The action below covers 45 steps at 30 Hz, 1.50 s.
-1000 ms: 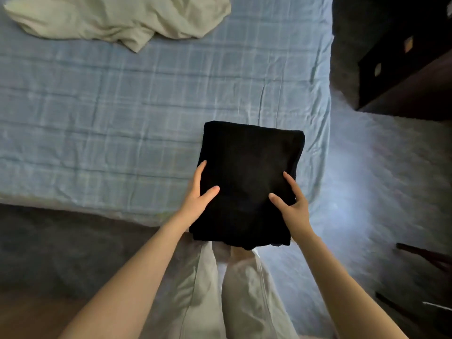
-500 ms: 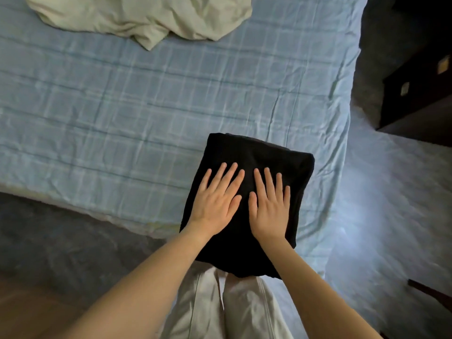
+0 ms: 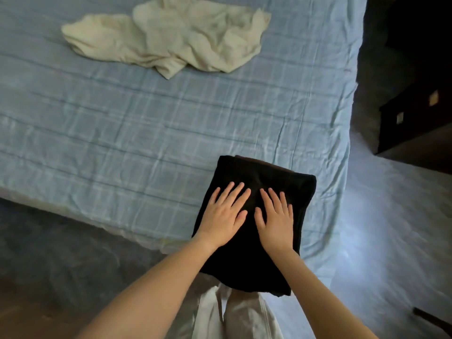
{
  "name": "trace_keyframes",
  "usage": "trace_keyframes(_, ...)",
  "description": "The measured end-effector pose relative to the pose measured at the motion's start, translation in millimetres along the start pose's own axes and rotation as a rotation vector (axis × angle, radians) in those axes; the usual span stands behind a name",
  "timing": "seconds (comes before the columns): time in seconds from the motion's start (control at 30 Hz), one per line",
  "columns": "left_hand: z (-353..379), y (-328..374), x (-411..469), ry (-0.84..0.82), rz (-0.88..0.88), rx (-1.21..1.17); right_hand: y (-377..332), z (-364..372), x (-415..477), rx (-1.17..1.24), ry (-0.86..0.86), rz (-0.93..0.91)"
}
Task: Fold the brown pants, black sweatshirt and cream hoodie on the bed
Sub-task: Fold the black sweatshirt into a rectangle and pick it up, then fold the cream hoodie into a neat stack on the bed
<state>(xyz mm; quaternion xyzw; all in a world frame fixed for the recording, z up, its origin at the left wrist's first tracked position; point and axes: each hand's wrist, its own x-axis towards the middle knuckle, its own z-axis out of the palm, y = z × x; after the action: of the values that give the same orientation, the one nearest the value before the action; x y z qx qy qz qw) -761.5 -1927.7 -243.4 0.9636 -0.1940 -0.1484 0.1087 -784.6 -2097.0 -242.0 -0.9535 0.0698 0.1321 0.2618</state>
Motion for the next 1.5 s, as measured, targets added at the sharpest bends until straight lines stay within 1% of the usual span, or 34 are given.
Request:
trace_keyframes(0.07,-34.9,0.6,-4.1,-0.038,0.002,-0.117,-16.2,-40.1,-7.7,0.185,0.015,0.001)
trace_keyframes(0.1,-53.2,1.4,-8.3,-0.026,-0.003,-0.182,-25.4,-60.2,-13.5,0.222,0.051,-0.018)
trace_keyframes(0.17,-91.7,2.1,-23.4,0.039,-0.026,-0.222,-45.3,-95.3,-29.3,0.223,0.123,-0.057)
trace_keyframes(0.23,-129.1,4.0,-46.9,0.143,-0.053,-0.213,-65.7,-123.3,-47.0,0.239,0.165,-0.077)
trace_keyframes(0.33,-176.2,10.1,-94.2,0.369,-0.025,-0.165,-95.8,-149.8,-70.1,0.219,0.24,-0.168)
trace_keyframes(0.4,-194.4,14.0,-130.9,0.501,-0.032,-0.118,-113.7,-156.1,-86.5,0.211,0.263,-0.309)
trace_keyframes(0.47,-199.2,14.5,-166.7,0.568,-0.1,-0.073,-128.9,-154.0,-102.1,0.226,0.235,-0.473)
trace_keyframes(0.53,-193.7,12.6,-201.7,0.569,-0.199,-0.057,-137.7,-146.7,-113.8,0.197,0.184,-0.639)
trace_keyframes(0.6,-183.8,10.0,-237.3,0.521,-0.304,-0.065,-144.1,-134.9,-121.3,0.127,0.111,-0.764)
trace_keyframes(0.67,-173.2,4.7,-270.1,0.48,-0.417,-0.094,-151.3,-120.9,-124.1,0.041,0.014,-0.804)
trace_keyframes(0.73,-166.9,-3.0,-298.7,0.478,-0.527,-0.132,-163.3,-107.7,-126.5,-0.012,-0.054,-0.833)
trace_keyframes(0.8,-164.7,-14.0,-321.4,0.52,-0.612,-0.148,-181.9,-94.0,-129.7,-0.017,-0.088,-0.887)
trace_keyframes(0.9,-164.2,-35.2,-350.6,0.595,-0.695,-0.183,-217.9,-69.6,-136.0,-0.026,-0.119,-0.955)
trace_keyframes(1.0,-161.8,-66.2,-384.0,0.624,-0.778,-0.202,-261.4,-37.9,-144.1,-0.018,-0.152,-0.997)
trace_keyframes(1.1,-154.5,-111.5,-423.1,0.638,-0.864,-0.229,-312.9,1.5,-152.3,-0.022,-0.189,-1.004)
trace_keyframes(1.2,-157.6,-165.0,-463.6,0.611,-0.927,-0.232,-373.1,41.2,-165.6,-0.034,-0.223,-1.018)
trace_keyframes(1.3,-176.5,-214.2,-500.0,0.601,-0.939,-0.206,-433.6,72.2,-177.7,-0.049,-0.24,-1.026)
trace_keyframes(1.5,-210.3,-295.8,-534.9,0.68,-0.945,-0.198,-525.0,111.1,-180.3,-0.092,-0.235,-1.03)
